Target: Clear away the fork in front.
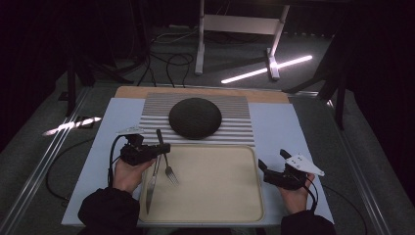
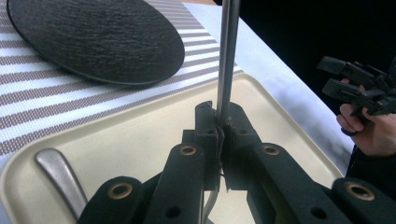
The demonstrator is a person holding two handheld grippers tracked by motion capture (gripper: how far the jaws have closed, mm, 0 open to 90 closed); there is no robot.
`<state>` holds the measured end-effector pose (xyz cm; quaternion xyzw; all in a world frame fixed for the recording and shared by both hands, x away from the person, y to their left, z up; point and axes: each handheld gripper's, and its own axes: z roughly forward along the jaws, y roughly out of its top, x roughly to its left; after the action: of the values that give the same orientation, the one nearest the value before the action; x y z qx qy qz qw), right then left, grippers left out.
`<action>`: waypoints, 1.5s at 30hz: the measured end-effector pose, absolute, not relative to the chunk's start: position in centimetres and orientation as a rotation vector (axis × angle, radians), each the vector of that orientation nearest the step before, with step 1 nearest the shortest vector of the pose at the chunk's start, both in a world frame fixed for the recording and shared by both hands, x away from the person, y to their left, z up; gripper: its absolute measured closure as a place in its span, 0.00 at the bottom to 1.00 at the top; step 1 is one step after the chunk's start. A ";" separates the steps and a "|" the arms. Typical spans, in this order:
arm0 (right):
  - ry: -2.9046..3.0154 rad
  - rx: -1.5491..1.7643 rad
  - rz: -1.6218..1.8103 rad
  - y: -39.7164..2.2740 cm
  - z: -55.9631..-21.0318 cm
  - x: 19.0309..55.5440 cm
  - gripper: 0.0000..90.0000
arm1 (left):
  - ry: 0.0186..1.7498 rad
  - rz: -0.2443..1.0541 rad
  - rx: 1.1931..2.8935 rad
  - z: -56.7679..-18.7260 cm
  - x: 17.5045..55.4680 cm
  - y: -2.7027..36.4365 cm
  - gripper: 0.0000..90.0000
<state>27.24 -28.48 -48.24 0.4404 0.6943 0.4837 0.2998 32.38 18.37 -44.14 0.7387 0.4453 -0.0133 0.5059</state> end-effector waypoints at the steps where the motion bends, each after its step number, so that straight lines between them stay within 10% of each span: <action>1: 1.845 1.169 1.282 -28.5 -48.3 27.3 0.10 | 1.074 -0.041 1.787 -44.4 32.3 18.5 0.97; 45: 1.848 1.174 1.282 -28.5 -48.4 27.3 0.10 | 1.140 -0.321 1.801 -52.6 31.1 19.7 0.85</action>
<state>27.28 -28.47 -48.41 0.4418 0.6954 0.4823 0.2978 31.14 19.72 -52.57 0.7362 0.4658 -0.1313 0.4732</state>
